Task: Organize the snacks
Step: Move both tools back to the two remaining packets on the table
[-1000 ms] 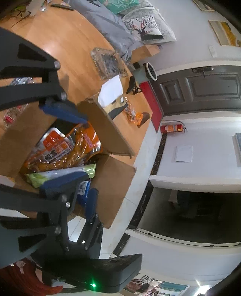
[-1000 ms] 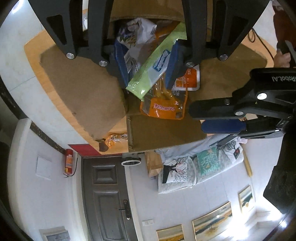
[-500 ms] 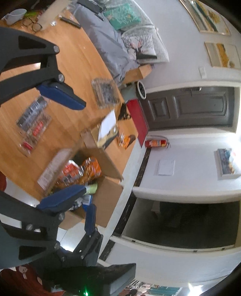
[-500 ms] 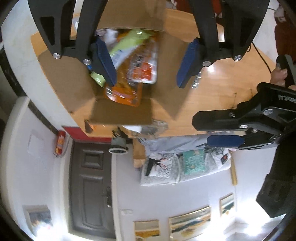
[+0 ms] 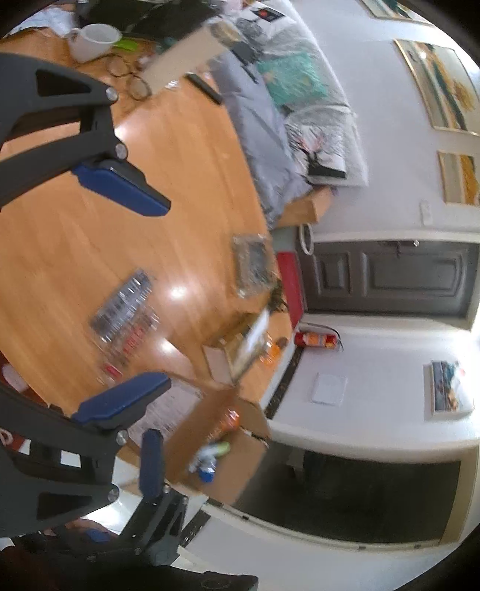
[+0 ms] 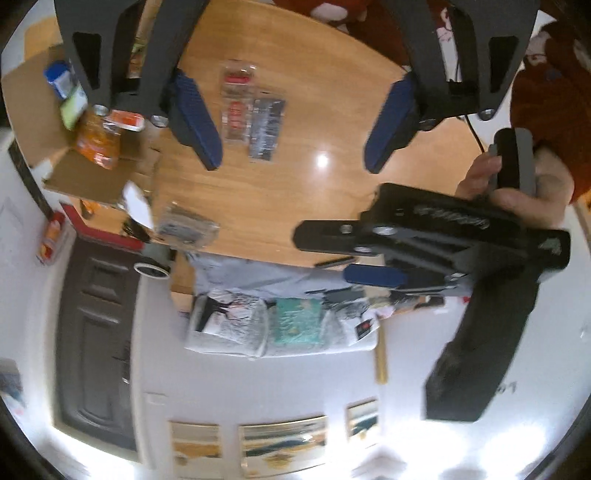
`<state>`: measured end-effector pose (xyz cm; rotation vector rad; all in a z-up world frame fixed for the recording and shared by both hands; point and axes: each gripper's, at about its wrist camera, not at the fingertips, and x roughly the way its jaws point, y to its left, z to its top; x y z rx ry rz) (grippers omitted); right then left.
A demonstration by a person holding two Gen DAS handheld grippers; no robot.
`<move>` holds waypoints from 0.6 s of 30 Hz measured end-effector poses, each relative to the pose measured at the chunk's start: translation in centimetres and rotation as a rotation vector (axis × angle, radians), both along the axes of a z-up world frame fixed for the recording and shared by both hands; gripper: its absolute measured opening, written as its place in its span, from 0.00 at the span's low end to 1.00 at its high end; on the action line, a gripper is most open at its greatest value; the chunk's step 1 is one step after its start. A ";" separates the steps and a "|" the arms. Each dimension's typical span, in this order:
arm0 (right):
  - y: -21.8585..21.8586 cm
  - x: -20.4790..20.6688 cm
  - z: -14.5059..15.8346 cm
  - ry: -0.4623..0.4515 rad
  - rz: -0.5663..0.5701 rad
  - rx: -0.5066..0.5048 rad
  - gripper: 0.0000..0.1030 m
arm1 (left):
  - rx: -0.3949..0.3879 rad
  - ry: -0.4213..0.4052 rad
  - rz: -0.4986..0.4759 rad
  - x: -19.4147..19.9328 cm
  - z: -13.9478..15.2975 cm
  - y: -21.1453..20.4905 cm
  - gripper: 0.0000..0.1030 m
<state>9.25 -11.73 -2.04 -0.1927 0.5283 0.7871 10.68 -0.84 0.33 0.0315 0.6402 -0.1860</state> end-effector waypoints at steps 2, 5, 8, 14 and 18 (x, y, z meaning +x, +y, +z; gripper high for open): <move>1.0 0.6 -1.5 0.052 0.011 -0.005 0.64 | -0.017 0.028 0.017 0.1 -1.8 1.2 0.82; 1.7 2.2 -4.7 0.137 -0.016 -0.013 0.60 | -0.033 0.070 0.025 0.1 -4.6 1.9 0.82; 1.5 3.6 -7.7 0.178 -0.067 -0.034 0.60 | -0.045 0.116 0.032 0.9 -7.4 1.9 0.82; 0.3 6.3 -12.7 0.194 -0.178 -0.119 0.60 | -0.064 0.212 0.024 3.0 -12.5 0.5 0.81; -0.2 7.4 -14.4 0.164 -0.211 -0.146 0.55 | -0.103 0.262 -0.017 4.9 -14.6 -1.0 0.67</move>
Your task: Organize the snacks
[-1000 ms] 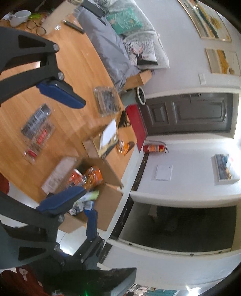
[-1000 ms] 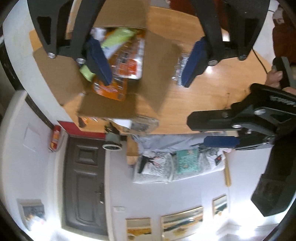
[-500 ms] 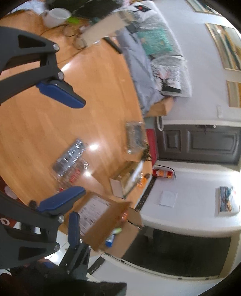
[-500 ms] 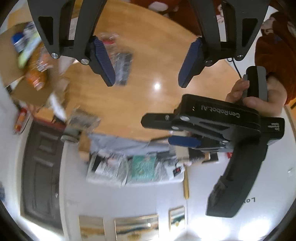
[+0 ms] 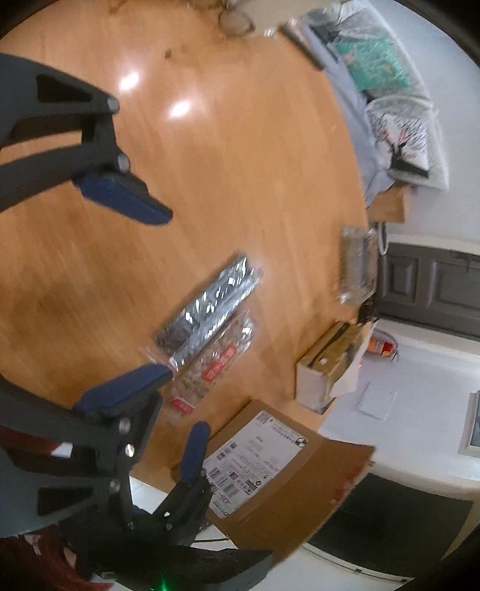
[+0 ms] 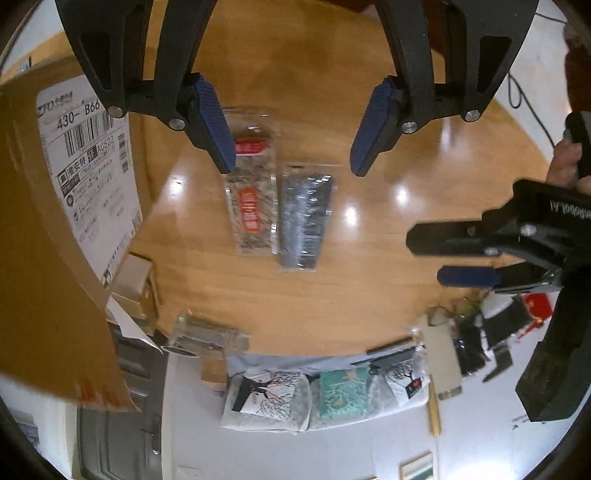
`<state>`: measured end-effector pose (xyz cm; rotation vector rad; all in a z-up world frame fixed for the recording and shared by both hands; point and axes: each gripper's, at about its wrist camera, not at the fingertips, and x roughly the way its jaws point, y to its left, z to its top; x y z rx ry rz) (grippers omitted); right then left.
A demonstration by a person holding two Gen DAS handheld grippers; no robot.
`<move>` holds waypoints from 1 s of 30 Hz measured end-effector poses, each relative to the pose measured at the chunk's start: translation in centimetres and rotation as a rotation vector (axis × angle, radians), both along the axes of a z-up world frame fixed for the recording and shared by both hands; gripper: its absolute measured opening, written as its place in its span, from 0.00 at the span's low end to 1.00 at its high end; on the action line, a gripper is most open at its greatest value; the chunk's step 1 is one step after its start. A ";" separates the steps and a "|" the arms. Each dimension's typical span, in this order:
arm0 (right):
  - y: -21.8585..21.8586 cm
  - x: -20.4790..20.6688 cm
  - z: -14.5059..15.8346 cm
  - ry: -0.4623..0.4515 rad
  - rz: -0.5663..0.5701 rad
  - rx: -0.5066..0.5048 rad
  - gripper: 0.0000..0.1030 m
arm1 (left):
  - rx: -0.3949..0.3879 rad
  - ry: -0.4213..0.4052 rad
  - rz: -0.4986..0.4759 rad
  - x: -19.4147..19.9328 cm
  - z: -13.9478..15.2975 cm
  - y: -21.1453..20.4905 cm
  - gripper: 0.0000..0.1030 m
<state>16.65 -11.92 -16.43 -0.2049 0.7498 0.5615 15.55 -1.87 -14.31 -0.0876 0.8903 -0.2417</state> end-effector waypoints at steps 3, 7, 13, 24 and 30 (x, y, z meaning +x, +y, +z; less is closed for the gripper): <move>-0.2 1.1 -1.0 0.007 -0.010 -0.013 0.54 | -0.001 0.017 0.000 2.0 -0.9 -1.2 0.67; -0.5 1.9 -2.2 0.014 -0.027 -0.041 0.50 | 0.010 0.045 -0.005 4.3 -2.3 -3.0 0.50; -1.4 2.3 -2.9 0.025 -0.036 -0.032 0.50 | 0.059 0.050 -0.017 5.6 -2.9 -4.0 0.35; -1.0 2.3 -2.8 0.009 -0.037 -0.019 0.36 | 0.160 0.050 0.021 2.9 -3.1 -0.5 0.33; -0.6 2.0 -2.8 0.009 -0.031 -0.019 0.36 | 0.092 0.090 0.051 2.1 -3.2 2.1 0.33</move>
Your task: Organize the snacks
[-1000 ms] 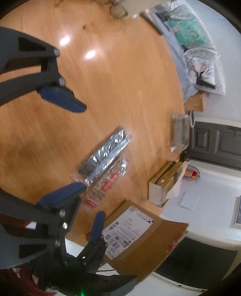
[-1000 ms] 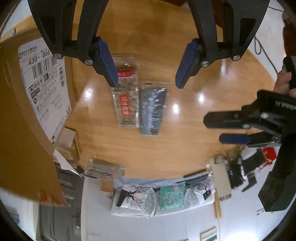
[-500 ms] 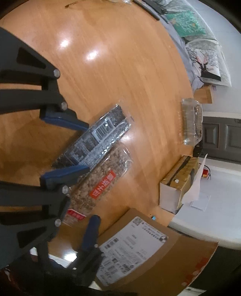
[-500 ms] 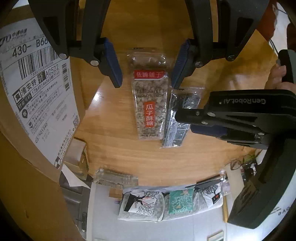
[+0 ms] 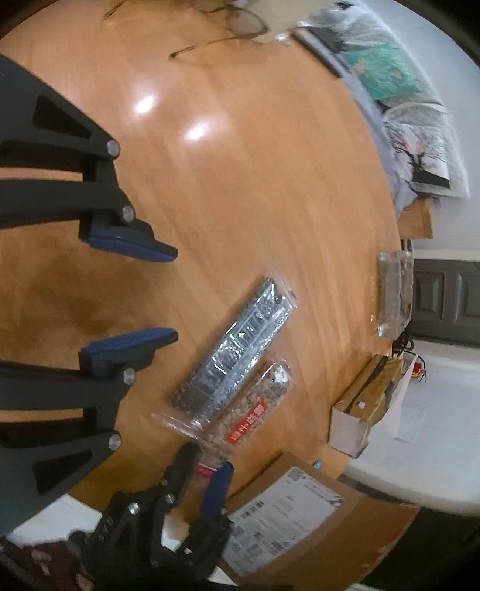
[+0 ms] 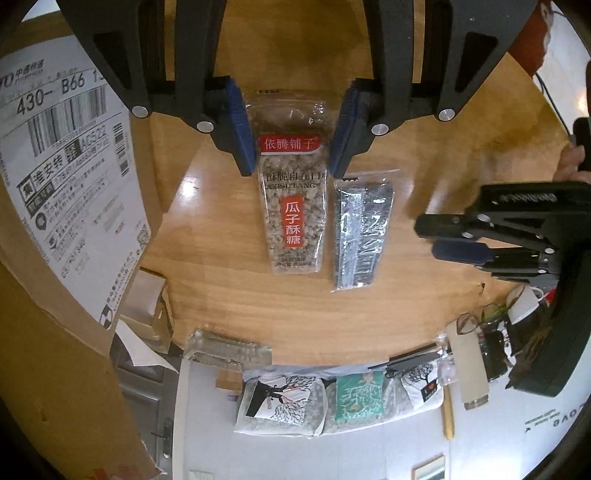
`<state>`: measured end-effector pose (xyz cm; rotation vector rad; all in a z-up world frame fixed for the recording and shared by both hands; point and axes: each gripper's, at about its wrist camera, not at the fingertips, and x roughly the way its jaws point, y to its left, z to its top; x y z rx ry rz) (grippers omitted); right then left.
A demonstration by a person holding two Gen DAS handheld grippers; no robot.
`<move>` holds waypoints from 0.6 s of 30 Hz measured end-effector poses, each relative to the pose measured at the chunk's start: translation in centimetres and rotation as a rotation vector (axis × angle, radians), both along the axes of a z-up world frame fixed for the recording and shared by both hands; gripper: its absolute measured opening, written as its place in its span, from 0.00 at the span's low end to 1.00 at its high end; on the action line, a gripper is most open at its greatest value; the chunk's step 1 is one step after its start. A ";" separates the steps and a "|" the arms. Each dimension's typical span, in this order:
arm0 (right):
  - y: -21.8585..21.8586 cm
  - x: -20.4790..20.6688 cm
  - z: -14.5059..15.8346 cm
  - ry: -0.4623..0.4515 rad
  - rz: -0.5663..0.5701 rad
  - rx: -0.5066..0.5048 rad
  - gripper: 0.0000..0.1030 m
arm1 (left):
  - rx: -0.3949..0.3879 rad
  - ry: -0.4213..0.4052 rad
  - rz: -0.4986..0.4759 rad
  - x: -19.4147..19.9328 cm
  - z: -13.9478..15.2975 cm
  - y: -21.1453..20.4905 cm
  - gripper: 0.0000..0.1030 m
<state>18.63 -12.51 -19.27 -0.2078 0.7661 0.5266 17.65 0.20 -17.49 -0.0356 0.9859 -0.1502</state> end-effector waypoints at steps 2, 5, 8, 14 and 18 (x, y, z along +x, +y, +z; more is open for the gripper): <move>0.0 0.1 0.0 0.001 -0.001 0.001 0.36 | -0.031 0.002 -0.003 0.2 0.0 -0.2 0.33; 0.0 0.1 0.0 0.001 -0.002 -0.006 0.36 | -0.055 0.002 -0.023 0.7 0.1 -1.5 0.39; 0.0 0.0 0.0 -0.006 -0.010 -0.011 0.36 | -0.067 -0.007 -0.045 1.6 0.4 -3.1 0.53; -0.4 0.1 -0.1 -0.027 -0.040 -0.020 0.36 | -0.062 0.013 -0.023 4.5 0.1 -6.0 0.67; -1.0 0.4 -0.2 -0.024 -0.088 -0.001 0.36 | -0.026 0.011 0.025 6.1 -0.2 -7.2 0.70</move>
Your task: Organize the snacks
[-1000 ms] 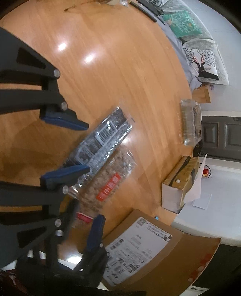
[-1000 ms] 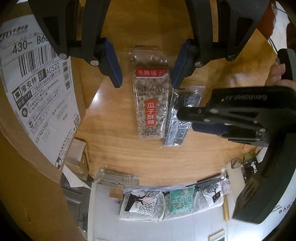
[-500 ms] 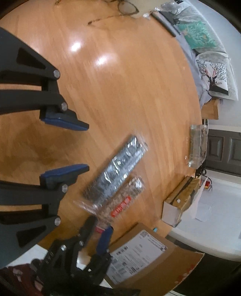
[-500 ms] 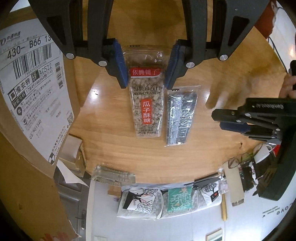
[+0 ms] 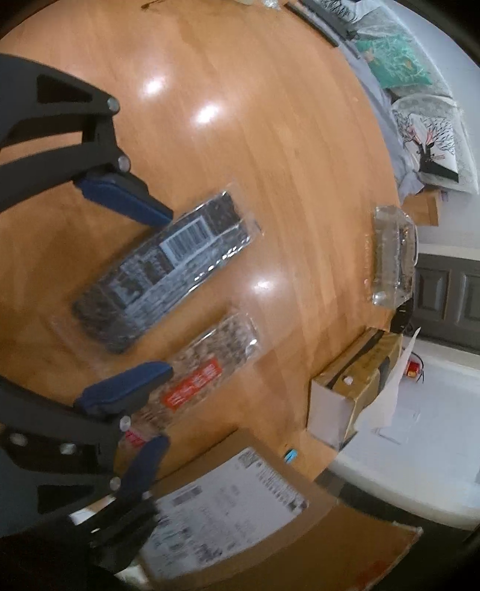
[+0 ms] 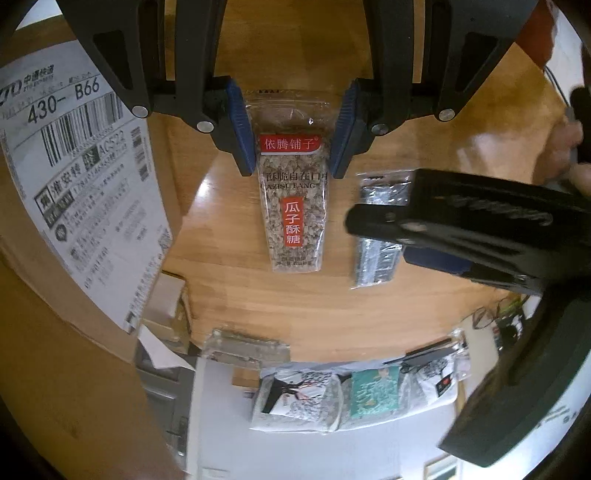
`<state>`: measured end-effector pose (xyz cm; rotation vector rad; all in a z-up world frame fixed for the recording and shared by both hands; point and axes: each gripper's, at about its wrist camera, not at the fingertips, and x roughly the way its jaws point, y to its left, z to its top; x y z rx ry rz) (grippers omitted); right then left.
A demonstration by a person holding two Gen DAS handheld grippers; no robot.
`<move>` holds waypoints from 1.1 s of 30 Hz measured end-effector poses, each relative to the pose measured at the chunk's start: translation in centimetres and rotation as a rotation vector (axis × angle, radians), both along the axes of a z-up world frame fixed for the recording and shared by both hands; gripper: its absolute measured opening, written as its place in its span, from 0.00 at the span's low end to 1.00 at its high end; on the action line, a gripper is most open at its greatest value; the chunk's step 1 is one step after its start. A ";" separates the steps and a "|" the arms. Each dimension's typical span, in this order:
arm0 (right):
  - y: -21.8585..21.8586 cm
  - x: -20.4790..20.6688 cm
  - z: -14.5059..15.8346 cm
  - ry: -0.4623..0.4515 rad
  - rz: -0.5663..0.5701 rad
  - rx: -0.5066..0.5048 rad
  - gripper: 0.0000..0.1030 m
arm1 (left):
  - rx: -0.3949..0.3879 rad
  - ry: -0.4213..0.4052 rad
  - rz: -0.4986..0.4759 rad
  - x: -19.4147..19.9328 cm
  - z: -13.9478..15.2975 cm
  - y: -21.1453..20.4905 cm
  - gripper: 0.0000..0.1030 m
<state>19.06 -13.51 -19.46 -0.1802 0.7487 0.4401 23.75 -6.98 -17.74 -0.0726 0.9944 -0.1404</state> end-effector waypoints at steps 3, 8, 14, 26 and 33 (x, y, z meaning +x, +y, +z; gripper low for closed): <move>-0.1 0.0 -0.1 -0.009 -0.015 0.002 0.36 | 0.054 -0.024 0.012 0.5 -0.1 -0.6 0.58; -0.1 -0.2 -0.1 -0.015 -0.025 0.009 0.36 | 0.096 -0.049 -0.033 -0.3 -0.2 -0.4 0.47; -0.3 -0.2 -0.2 -0.011 -0.021 0.014 0.36 | 0.102 -0.049 -0.103 -1.9 -0.2 0.7 0.47; 0.1 -2.3 0.4 0.059 0.060 0.076 0.39 | 0.099 -0.052 -0.066 -5.8 -0.3 4.5 0.42; 1.5 -0.2 0.2 0.055 0.109 0.048 0.45 | 0.115 -0.078 -0.066 -5.1 -0.5 4.0 0.38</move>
